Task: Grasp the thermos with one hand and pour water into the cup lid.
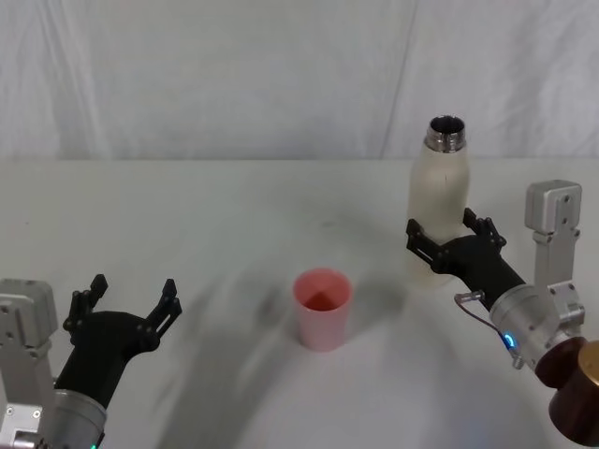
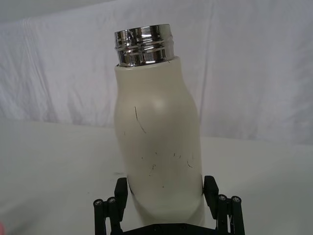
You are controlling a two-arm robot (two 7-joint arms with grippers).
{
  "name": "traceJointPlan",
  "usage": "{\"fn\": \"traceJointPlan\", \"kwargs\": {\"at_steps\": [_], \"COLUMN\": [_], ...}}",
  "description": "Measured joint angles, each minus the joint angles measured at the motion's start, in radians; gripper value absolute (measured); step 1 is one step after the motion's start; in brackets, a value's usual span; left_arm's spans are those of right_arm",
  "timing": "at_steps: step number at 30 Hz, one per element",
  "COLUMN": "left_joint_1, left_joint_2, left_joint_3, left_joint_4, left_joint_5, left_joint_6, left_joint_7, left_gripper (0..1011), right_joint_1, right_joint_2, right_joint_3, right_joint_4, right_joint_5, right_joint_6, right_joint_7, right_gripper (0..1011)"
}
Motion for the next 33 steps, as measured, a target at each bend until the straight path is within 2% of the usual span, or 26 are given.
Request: {"fn": "traceJointPlan", "kwargs": {"at_steps": [22, 33], "left_joint_1": [0.000, 0.000], "left_joint_2": [0.000, 0.000], "left_joint_3": [0.000, 0.000], "left_joint_4": [0.000, 0.000], "left_joint_5": [0.000, 0.000], "left_joint_6": [0.000, 0.000], "left_joint_7": [0.000, 0.000], "left_gripper": [1001, 1001], "right_joint_1": [0.058, 0.074], "right_joint_2": [-0.015, -0.016], "right_joint_3": [-0.011, -0.008], "right_joint_4": [0.091, 0.116], "right_joint_5": [-0.006, -0.007], "right_joint_6": [-0.030, -0.038], "right_joint_7": [0.006, 0.013], "right_gripper": [1000, 1000]}}
